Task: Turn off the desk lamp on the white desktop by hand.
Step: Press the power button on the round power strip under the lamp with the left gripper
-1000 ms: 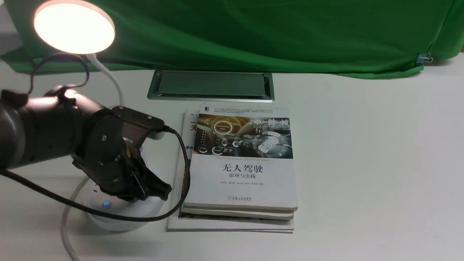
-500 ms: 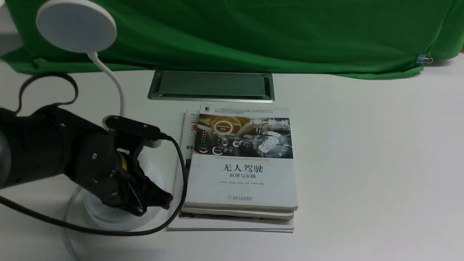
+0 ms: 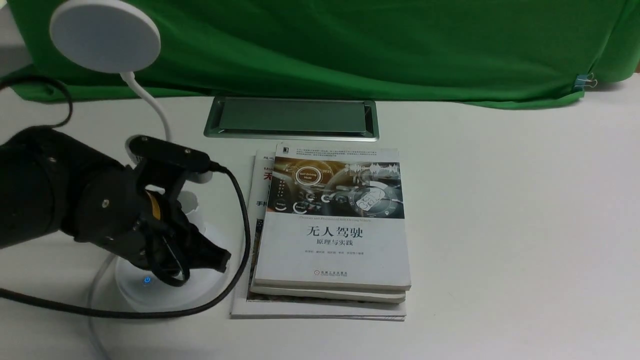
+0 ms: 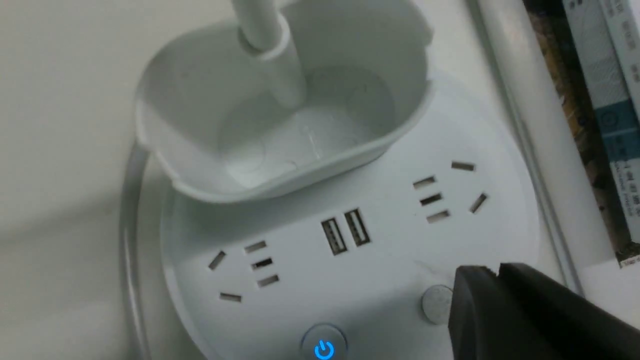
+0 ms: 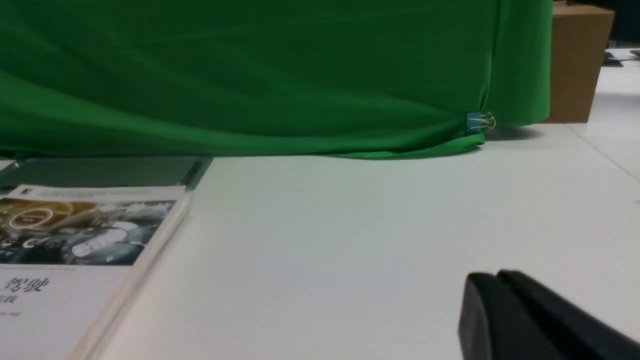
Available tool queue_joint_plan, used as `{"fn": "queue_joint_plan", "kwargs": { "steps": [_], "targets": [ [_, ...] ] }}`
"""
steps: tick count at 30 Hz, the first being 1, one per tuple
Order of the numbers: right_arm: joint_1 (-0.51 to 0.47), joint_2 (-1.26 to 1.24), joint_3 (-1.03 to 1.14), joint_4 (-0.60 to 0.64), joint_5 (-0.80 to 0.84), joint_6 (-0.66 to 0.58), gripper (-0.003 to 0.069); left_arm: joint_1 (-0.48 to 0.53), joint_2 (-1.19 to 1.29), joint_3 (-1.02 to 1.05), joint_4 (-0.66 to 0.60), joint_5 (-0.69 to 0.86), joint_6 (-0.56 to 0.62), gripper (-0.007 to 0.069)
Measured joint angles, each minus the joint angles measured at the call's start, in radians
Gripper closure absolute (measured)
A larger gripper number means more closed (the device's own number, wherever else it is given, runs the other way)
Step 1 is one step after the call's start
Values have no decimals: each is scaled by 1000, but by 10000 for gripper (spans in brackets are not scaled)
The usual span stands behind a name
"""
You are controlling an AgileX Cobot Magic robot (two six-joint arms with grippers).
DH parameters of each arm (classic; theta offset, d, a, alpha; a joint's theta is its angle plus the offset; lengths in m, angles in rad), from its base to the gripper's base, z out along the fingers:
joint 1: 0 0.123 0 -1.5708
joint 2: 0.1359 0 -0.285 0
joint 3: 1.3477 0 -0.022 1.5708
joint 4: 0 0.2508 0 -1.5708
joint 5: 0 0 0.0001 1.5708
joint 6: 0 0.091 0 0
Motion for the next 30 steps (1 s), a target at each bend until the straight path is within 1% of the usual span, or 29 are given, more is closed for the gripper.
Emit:
{"fn": "queue_joint_plan", "kwargs": {
  "steps": [7, 25, 30],
  "targets": [
    [0, 0, 0, 0, 0, 0, 624, 0, 96, -14, 8, 2, -6, 606],
    [0, 0, 0, 0, 0, 0, 624, 0, 20, 1, 20, 15, -11, 606],
    [0, 0, 0, 0, 0, 0, 624, 0, 24, 82, 22, -54, -12, 606]
  ]
}}
